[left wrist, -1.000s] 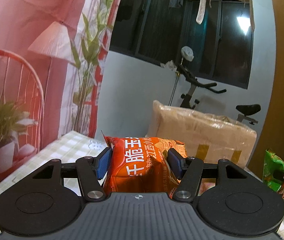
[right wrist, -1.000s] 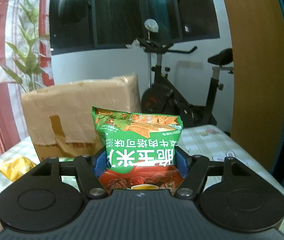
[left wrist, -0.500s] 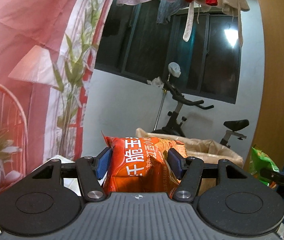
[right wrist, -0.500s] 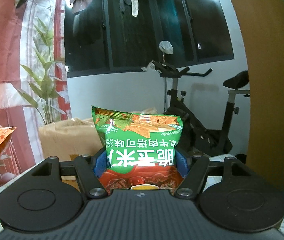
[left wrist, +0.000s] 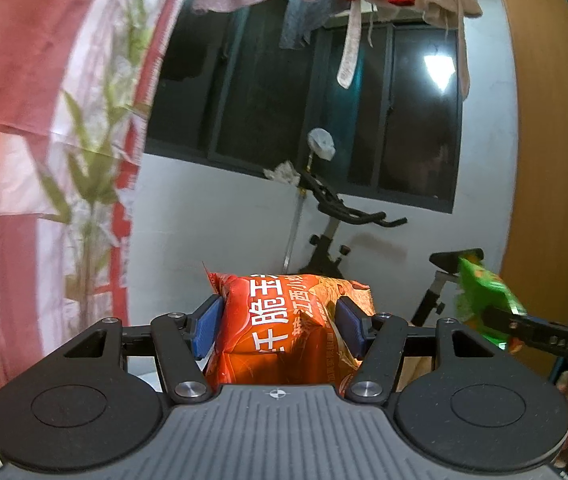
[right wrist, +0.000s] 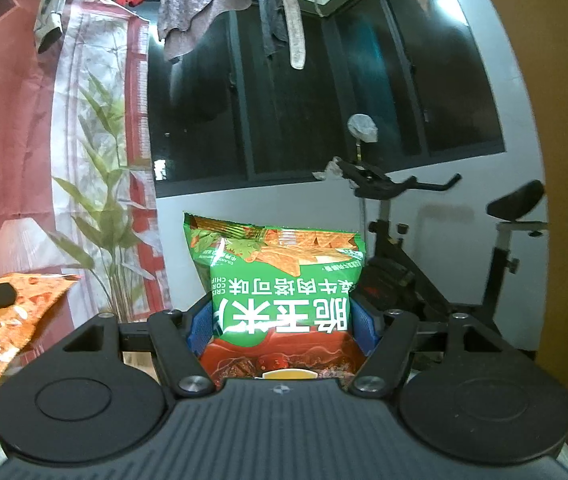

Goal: Organize snacks
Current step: 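Carry both bags over the lined box and release them inside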

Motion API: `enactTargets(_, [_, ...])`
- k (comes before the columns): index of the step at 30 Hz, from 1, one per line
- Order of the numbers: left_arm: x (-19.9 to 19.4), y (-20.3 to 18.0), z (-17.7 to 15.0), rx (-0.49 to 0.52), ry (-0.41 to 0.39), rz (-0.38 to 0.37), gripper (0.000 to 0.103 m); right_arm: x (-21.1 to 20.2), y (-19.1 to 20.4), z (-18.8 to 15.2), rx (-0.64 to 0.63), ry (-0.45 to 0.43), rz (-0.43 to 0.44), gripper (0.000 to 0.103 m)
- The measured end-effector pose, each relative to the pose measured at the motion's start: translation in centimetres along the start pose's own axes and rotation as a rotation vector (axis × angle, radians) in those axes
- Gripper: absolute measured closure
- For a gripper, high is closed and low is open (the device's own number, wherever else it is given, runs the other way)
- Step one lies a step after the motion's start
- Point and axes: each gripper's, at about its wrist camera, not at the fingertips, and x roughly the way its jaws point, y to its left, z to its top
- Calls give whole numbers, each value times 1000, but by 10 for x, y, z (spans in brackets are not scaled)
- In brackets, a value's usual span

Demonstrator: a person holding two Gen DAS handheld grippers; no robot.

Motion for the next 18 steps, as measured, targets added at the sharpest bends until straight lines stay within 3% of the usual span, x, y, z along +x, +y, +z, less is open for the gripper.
enactTargets(5, [52,-12,8,14,56,-34,39,49,1,11,12,44,45,34])
enactTargets(12, [112,-16,-2,41,173,-17,38,111,-6,0,45,188,51,34])
enactTargets(15, [132,-14,-8,54,210,-1,30,124,-12,-6,75,231,26,34])
enactTargets(17, [143,-10,-9,48,239,5,14,131,-15,-9,88,269,21,31])
enactTargets(18, [147,-8,-8,40,250,8,12,132,-17,-11,93,284,21,31])
